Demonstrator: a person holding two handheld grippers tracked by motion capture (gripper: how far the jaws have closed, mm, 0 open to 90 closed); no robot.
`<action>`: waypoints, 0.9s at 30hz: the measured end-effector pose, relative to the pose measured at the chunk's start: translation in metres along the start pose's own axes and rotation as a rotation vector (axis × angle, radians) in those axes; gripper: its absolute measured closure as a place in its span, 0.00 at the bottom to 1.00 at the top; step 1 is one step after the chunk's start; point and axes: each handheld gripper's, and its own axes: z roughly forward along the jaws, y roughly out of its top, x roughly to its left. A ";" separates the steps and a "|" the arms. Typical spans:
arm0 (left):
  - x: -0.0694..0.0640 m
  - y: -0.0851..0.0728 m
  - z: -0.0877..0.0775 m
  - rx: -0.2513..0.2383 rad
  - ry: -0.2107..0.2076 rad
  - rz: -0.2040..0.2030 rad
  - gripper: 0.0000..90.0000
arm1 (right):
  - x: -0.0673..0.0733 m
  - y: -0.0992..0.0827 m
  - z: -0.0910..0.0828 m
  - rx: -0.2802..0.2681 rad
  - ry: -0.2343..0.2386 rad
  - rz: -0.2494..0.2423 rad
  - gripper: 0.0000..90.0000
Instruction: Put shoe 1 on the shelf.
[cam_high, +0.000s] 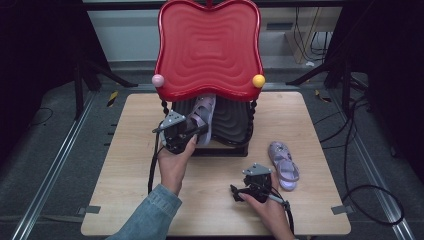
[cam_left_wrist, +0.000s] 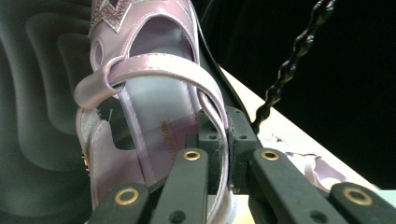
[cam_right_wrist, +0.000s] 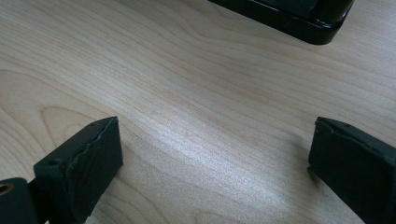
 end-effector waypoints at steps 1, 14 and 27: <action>0.000 0.000 0.001 -0.001 0.004 0.003 0.96 | 0.000 0.000 0.000 0.000 0.000 0.000 0.04; 0.004 -0.002 0.008 -0.012 0.028 -0.001 0.96 | 0.000 0.000 0.000 0.000 0.001 0.001 0.04; 0.008 0.000 0.015 -0.042 0.051 -0.016 0.96 | 0.000 0.000 0.000 0.000 0.001 0.000 0.04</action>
